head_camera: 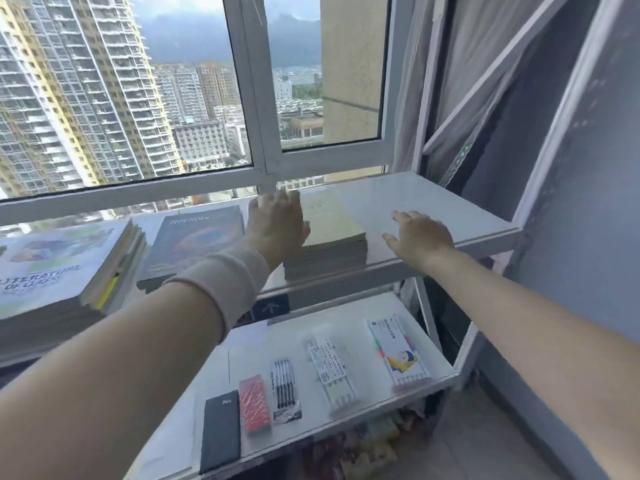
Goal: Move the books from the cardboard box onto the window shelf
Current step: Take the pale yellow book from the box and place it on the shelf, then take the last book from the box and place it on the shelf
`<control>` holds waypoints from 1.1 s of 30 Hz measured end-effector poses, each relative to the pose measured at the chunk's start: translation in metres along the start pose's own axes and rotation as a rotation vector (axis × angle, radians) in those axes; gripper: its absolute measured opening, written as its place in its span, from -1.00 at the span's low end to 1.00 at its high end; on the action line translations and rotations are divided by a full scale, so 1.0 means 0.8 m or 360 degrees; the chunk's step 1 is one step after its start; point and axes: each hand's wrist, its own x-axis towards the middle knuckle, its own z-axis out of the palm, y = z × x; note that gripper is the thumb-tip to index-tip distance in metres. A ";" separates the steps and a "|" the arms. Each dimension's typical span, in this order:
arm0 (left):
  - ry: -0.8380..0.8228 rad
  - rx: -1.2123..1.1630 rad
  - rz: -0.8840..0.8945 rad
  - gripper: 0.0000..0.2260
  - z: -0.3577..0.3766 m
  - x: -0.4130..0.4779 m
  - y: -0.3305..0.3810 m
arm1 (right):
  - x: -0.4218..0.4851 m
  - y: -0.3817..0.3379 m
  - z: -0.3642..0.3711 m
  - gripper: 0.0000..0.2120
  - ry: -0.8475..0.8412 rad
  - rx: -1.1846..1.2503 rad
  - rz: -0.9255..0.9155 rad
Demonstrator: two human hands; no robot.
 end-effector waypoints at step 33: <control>-0.0353 -0.0076 0.2078 -0.64 0.034 -0.680 0.951 | -0.991 0.674 -0.062 -0.49 -0.0525 -0.0354 0.1796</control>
